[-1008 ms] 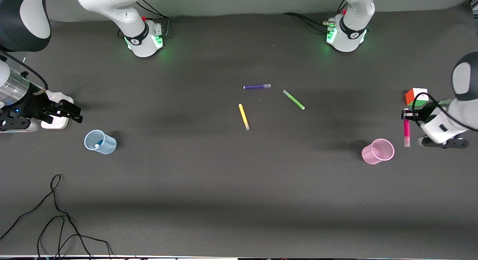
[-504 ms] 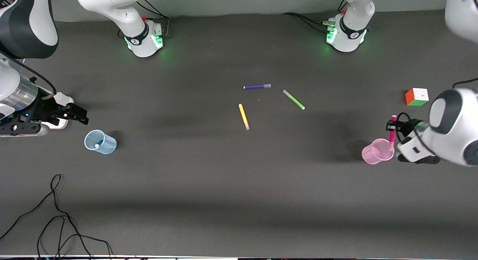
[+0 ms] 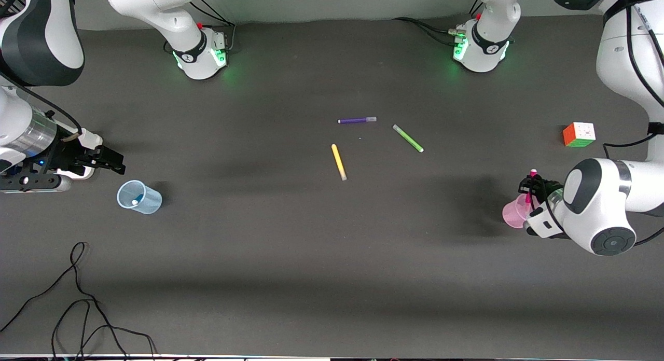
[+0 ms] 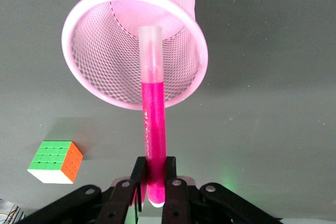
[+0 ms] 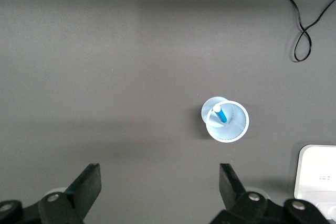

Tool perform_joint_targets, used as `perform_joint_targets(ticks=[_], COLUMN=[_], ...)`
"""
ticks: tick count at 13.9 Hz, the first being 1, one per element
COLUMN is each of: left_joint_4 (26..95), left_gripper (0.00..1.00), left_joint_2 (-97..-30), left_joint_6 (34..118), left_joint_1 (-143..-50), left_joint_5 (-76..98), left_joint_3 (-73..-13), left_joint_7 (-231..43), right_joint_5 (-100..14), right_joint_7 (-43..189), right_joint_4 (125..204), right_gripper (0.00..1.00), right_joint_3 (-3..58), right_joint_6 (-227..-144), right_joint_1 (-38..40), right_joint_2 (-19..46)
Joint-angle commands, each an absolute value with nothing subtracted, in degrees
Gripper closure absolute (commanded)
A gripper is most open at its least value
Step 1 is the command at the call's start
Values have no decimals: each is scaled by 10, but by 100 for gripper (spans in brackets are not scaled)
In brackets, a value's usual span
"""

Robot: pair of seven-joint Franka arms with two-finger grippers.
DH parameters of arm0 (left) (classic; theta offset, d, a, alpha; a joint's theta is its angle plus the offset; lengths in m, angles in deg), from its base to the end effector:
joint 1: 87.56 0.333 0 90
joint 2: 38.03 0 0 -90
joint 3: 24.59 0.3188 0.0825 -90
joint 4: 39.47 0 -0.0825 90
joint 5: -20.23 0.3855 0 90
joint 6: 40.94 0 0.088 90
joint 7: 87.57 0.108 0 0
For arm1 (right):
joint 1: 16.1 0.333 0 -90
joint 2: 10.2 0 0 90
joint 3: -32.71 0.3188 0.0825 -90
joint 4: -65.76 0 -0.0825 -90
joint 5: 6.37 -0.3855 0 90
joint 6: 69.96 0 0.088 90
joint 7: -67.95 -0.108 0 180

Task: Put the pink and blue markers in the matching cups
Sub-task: 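Lower the pink marker into the pink cup and open the left gripper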

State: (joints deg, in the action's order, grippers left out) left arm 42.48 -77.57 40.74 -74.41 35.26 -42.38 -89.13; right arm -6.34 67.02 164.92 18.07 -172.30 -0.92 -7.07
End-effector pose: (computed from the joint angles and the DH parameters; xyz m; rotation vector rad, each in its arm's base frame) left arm 0.6408 0.0107 0.2699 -2.8893 0.1524 0.9836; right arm 0.5817 0.0085 0.5385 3.1273 -0.0099 0.0044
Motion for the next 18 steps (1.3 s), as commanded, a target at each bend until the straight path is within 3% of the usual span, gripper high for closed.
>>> perform_joint_targets(ticks=[1,3,4,5,12,18], left_joint_4=[405,400,396,388,303,386], left_gripper=[100,60,22,0,0,0], left_joint_2=[-789,-791,-791,-791,-767,-623], left_joint_6=[393,394,390,387,311,376], left_joint_1=[-750,-750,-750,-750,-750,-729], left_joint_5=[368,368,368,368,360,298], left_joint_3=[-422,-422,-422,-422,-423,-439], left_joint_7=[-899,-899,-898,-897,-912,-911], right_joint_5=[-75,-75,-75,-75,-70,-77], right_joint_7=[685,685,685,685,686,675], right_joint_4=[1647,1646,1647,1646,1632,1621], right_gripper=[0,0,0,0,0,0], right_joint_3=[180,180,180,180,183,195], right_joint_6=[-1716,-1716,-1720,-1722,-1750,-1743], right_joint_1=[-10,-9,-10,-10,-6,-4], right_joint_2=[-72,-73,-73,-73,-62,-62])
